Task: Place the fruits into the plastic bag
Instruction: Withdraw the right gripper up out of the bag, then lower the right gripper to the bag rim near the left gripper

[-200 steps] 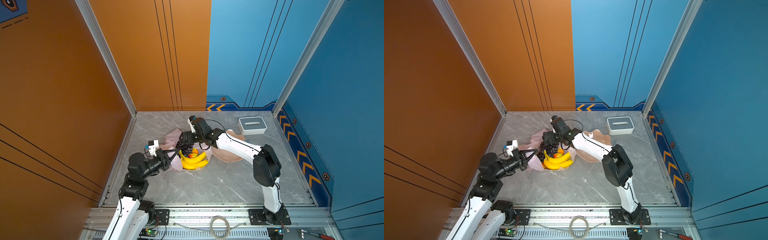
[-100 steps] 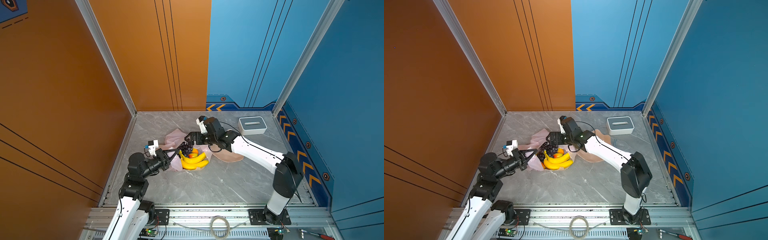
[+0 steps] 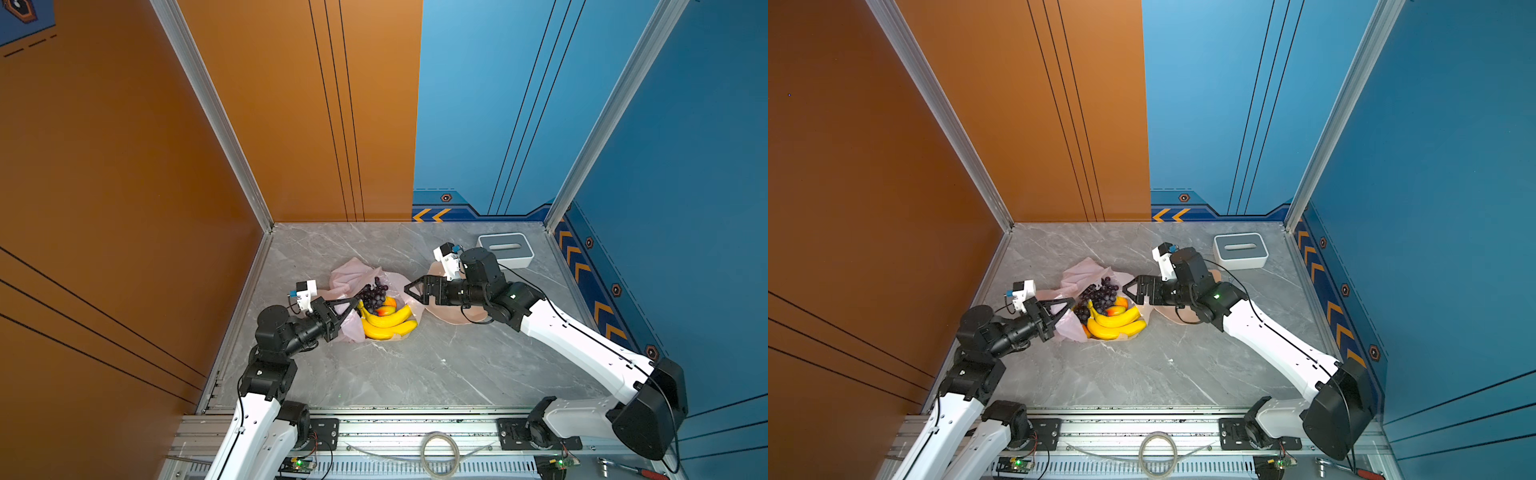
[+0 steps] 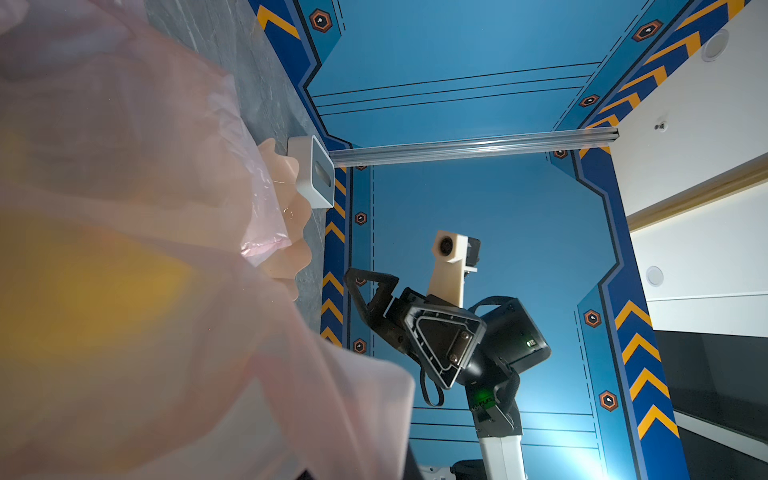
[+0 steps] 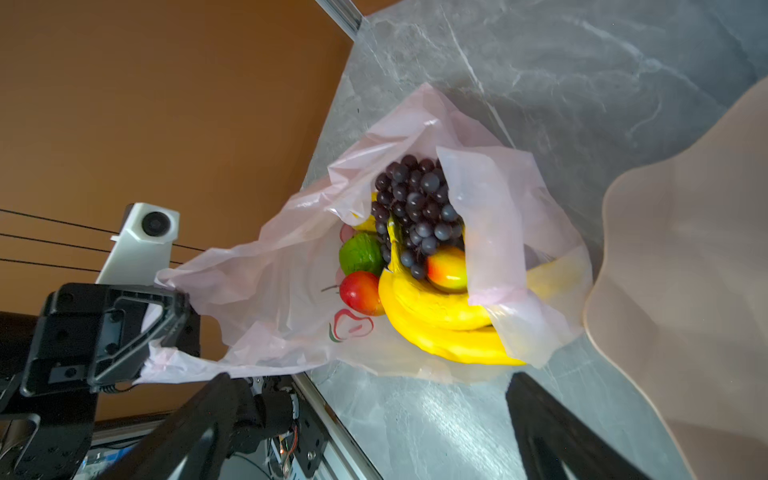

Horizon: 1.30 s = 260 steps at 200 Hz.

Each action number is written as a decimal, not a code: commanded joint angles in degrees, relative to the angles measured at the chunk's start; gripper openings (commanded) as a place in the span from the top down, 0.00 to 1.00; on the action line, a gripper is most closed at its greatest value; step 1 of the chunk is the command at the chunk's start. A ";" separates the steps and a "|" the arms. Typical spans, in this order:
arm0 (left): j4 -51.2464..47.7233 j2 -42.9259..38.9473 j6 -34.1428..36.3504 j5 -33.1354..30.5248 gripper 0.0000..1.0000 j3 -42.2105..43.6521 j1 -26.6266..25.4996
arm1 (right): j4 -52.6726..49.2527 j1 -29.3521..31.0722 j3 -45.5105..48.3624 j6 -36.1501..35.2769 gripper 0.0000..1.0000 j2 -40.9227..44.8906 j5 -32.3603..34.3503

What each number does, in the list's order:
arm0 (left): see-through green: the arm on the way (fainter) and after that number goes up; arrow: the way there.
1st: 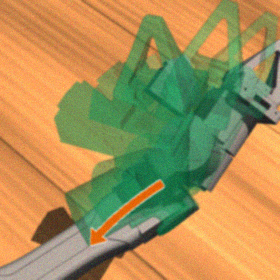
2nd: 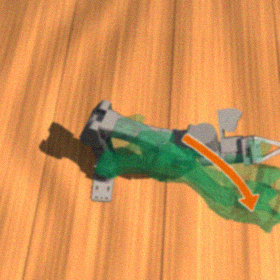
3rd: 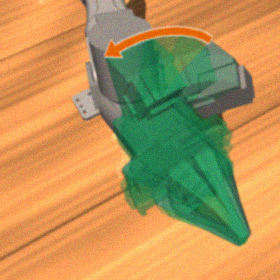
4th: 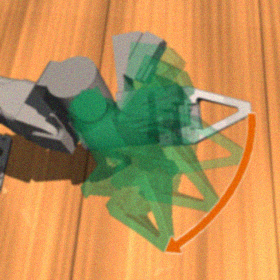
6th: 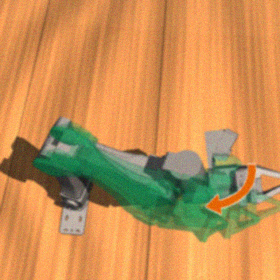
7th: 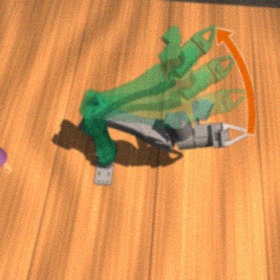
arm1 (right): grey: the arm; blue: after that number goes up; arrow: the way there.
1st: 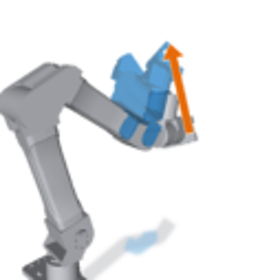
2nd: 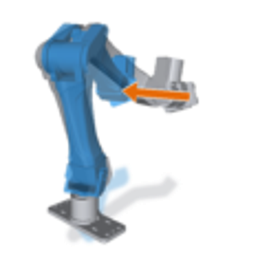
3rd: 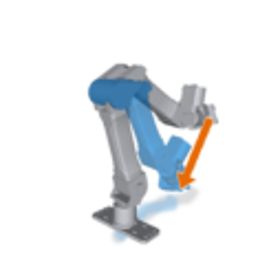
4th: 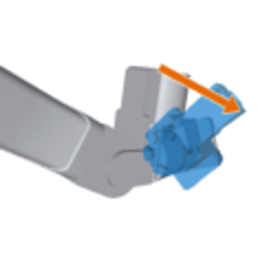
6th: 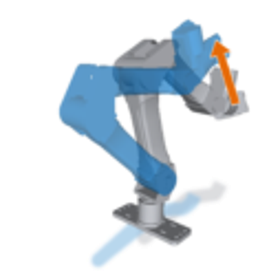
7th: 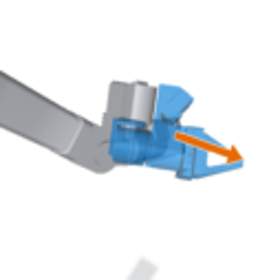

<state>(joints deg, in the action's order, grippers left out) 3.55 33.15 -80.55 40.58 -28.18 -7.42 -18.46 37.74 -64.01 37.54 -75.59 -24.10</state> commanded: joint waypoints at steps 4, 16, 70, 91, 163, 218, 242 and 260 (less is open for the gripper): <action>-0.99 -0.96 1.48 0.21 1.00 -0.76 0.48 | -7.56 0.05 0.48 -2.37 0.00 1.93 -2.14; -1.35 -1.21 1.58 0.20 1.00 -0.46 0.48 | -12.09 0.51 -0.84 -4.96 0.00 1.95 1.64; -1.44 -1.39 1.54 0.03 1.00 0.15 0.48 | -22.55 4.28 -9.39 -12.40 0.00 -4.25 9.89; -1.62 -1.42 1.57 0.12 1.00 0.23 0.48 | -23.96 4.19 -12.80 -14.25 0.00 -8.33 9.13; -1.44 -1.46 1.37 0.03 1.00 0.88 0.47 | -30.72 3.58 -25.84 -19.81 0.04 -21.71 10.18; -1.44 -1.61 1.10 0.03 1.00 0.78 0.39 | -31.84 2.87 -29.54 -21.70 0.08 -28.49 11.55; -1.68 -1.79 1.10 -0.03 1.00 0.67 0.48 | -31.82 2.86 -30.22 -22.46 0.10 -29.95 11.07; -1.79 -1.73 1.19 -0.04 1.00 0.55 0.41 | -31.84 2.87 -30.67 -22.98 0.12 -30.82 9.74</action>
<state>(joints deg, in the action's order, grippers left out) 1.89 31.92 -80.38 40.58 -28.03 -7.44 -48.29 40.71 -92.60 16.47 -105.54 -14.06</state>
